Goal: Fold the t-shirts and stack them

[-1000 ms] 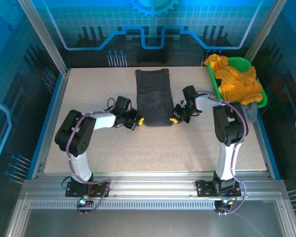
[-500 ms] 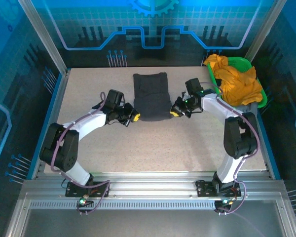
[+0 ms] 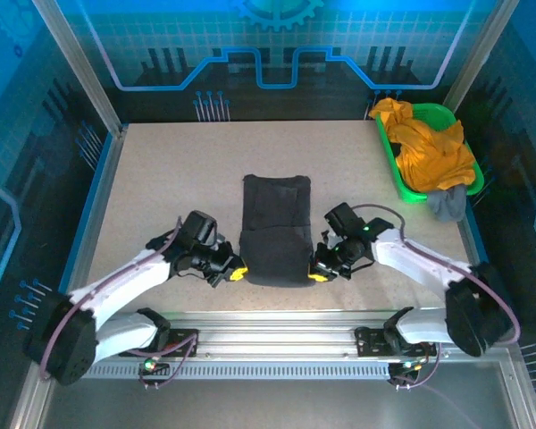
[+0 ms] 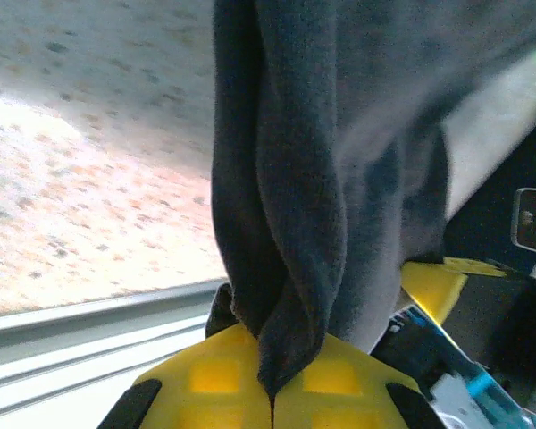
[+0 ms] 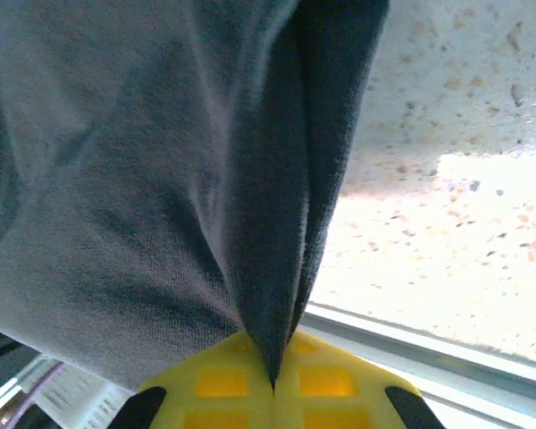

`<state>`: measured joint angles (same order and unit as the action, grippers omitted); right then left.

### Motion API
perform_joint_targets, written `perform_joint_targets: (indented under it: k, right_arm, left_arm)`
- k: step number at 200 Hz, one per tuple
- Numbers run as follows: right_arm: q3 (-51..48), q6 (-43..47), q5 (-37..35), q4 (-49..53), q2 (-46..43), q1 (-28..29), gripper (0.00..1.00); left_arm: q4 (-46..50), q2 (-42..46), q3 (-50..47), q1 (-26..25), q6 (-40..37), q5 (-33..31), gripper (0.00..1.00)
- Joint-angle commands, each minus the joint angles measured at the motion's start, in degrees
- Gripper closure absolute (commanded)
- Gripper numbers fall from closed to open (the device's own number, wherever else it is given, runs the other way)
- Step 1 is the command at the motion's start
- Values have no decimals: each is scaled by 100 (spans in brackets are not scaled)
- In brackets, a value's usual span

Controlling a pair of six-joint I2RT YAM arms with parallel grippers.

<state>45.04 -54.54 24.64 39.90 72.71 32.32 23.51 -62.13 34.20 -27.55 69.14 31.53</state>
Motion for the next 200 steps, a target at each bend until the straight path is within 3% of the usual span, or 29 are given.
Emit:
perform_joint_targets:
  k: [1, 30, 62, 96, 125, 131, 143, 157, 175, 200]
  right_arm:
    - [458, -324, -181, 555, -400, 11, 100]
    - [1403, -395, -358, 1036, -320, -158, 100]
    - [2575, -396, -368, 1325, 438, -657, 100]
    - [4140, -342, -301, 1254, 2063, -1203, 100]
    - [5813, -118, -449, 1559, 4003, -1601, 100]
    - [6095, -96, -404, 1493, 4345, -1666, 94]
    - [6742, 34, -328, 1367, 5020, -1769, 74]
    - [7719, 234, -259, 1788, 5765, -1869, 55]
    - [8366, 414, -500, 2160, 5974, -1967, 45]
    - [7819, 725, -867, 1793, 5176, -2008, 41]
  left_arm:
    - [266, 589, 189, 4, 255, -212, 100]
    - [279, 667, 888, 144, 248, -643, 100]
    - [68, -59, 1819, 631, 253, -785, 100]
    - [-542, -1763, 2752, 1131, 516, -783, 100]
    - [-493, -3828, 4320, 1444, 297, -742, 96]
    - [-342, -4257, 4667, 1498, 223, -753, 95]
    - [-48, -4996, 5290, 1621, 67, -753, 90]
    - [143, -5482, 5763, 1737, -74, -832, 68]
    - [148, -5446, 5949, 1823, -178, -946, 56]
    - [457, -4677, 5675, 1777, -372, -1216, 51]
